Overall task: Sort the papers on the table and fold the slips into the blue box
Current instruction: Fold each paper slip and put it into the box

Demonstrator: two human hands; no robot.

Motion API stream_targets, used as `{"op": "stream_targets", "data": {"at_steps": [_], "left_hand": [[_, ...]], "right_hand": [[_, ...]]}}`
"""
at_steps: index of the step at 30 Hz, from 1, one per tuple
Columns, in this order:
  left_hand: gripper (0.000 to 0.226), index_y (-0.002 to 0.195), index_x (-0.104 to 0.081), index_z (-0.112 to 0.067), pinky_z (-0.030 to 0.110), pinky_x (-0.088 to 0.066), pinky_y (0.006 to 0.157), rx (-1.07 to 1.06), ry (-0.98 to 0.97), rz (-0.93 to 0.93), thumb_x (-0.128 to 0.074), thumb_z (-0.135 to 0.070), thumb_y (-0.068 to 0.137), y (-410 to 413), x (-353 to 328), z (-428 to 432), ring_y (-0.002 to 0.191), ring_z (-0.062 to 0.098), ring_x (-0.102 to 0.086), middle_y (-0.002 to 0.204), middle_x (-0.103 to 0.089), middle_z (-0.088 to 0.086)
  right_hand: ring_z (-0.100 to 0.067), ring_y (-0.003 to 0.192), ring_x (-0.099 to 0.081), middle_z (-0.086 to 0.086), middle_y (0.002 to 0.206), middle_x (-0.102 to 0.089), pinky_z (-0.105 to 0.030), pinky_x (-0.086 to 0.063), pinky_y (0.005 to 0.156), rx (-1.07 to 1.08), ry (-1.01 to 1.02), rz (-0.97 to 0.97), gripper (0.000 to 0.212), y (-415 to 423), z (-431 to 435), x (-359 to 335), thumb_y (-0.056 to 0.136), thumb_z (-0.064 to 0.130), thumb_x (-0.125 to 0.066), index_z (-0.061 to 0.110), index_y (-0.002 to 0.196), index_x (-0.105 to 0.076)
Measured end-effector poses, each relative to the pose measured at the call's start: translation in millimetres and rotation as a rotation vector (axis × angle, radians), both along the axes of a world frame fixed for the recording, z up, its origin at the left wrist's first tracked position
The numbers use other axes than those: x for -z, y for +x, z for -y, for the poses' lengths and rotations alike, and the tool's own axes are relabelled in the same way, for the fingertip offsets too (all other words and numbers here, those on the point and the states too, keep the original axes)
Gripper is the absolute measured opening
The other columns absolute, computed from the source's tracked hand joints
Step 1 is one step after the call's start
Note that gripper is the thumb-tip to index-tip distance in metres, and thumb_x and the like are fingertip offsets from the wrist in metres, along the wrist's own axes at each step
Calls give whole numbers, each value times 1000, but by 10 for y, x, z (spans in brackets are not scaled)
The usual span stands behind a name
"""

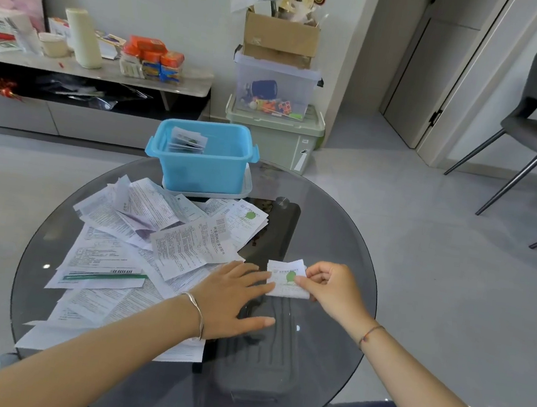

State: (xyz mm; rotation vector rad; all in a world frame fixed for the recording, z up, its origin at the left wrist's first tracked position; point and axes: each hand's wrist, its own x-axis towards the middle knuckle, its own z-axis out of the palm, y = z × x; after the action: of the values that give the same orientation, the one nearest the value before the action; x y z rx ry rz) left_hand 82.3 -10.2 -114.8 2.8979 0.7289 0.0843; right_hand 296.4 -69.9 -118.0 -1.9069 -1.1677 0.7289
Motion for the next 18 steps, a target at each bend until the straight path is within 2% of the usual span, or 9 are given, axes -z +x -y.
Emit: {"op": "stream_targets", "data": {"at_steps": [2, 5, 10, 18], "left_hand": [[89, 152, -19, -27, 23, 14, 110, -9, -7, -54, -9, -74, 78, 1, -8, 7, 146, 12, -7, 158, -17, -9], [88, 153, -10, -28, 25, 14, 113, -11, -26, -70, -8, -75, 78, -18, 0, 8, 147, 11, -1, 159, -12, -9], [89, 153, -12, -28, 27, 14, 114, 6, -25, -73, -8, -75, 77, -1, -23, 46, 147, 10, 0, 159, -11, -10], [95, 153, -11, -26, 31, 12, 116, 14, -13, -88, -2, -76, 73, 11, -62, 62, 147, 12, -1, 160, -13, -7]], "right_hand": [[-12, 47, -56, -5, 64, -68, -27, -48, 54, 9, -3, 0, 15, -12, -22, -11, 78, 17, -78, 10, 72, -66], [-8, 42, -54, -8, 65, -69, -25, -46, 53, 12, -26, 25, 16, -15, -40, -27, 80, 16, -75, 12, 71, -63], [-4, 39, -52, -8, 64, -68, -20, -44, 50, 5, -37, 40, 17, -12, -48, -31, 82, 16, -73, 14, 70, -60], [-5, 41, -52, -5, 63, -68, -21, -44, 52, 4, -43, 76, 17, -17, -64, -34, 83, 19, -73, 15, 71, -60]]}}
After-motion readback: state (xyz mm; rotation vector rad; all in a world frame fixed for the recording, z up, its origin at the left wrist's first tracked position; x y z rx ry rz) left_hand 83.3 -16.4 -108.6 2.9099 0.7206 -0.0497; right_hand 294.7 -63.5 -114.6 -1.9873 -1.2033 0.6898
